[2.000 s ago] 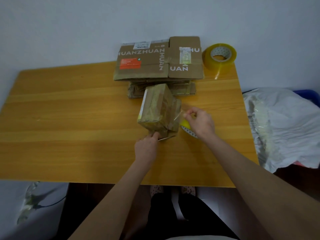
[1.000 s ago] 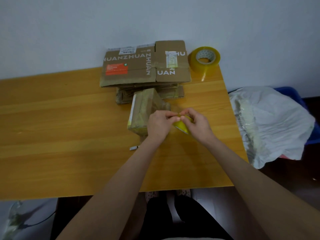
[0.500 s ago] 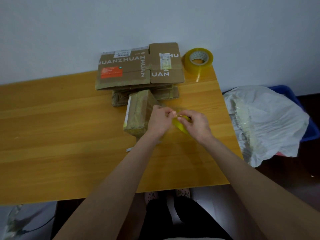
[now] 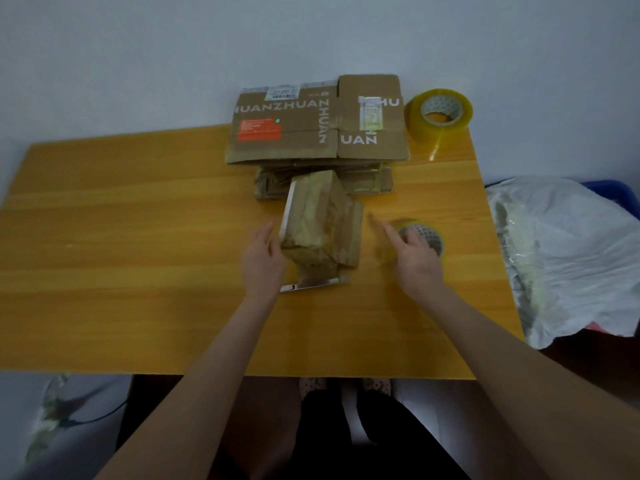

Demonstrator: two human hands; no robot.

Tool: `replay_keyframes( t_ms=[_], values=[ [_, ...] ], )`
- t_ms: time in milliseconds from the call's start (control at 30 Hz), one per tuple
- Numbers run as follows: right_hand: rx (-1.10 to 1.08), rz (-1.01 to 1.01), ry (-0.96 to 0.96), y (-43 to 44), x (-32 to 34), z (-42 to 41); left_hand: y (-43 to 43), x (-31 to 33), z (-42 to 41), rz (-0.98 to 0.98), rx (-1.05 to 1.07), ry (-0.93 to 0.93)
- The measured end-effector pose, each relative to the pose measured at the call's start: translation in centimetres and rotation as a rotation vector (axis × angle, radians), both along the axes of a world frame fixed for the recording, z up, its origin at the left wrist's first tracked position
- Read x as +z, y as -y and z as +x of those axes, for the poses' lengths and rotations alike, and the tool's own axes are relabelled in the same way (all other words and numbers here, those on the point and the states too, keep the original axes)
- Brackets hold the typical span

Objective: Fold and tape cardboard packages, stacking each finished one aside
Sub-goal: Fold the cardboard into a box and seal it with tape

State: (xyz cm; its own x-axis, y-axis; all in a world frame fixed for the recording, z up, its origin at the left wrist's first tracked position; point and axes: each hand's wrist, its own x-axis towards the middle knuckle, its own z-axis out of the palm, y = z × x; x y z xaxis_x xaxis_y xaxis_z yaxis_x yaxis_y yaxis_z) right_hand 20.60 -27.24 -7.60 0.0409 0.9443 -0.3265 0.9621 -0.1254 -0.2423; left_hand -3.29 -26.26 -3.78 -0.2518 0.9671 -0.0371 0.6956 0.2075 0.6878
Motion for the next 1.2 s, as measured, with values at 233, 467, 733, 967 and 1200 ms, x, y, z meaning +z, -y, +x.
replay_keyframes(
  t_ms=[233, 467, 733, 967, 1200],
  values=[
    [0.053, 0.267, -0.488, 1.7, 3.8, -9.3, 0.9, -2.3, 1.0, 0.036, -0.261, -0.044],
    [-0.178, 0.076, -0.686, 1.7, 1.3, -10.8, 1.9, -3.8, 3.3, 0.097, -0.347, -0.132],
    [0.079, 0.215, -0.597, -0.7, 0.7, -5.3, 0.2, -3.5, -1.5, 0.025, -0.357, 0.071],
    [0.228, 0.437, -0.47, -1.4, -0.1, -5.4, -0.8, -3.3, -2.2, 0.142, -0.429, -0.047],
    [0.147, 0.448, -0.269, -1.6, 0.1, -7.4, -1.2, -2.4, -0.4, 0.042, -0.426, -0.343]
  ],
)
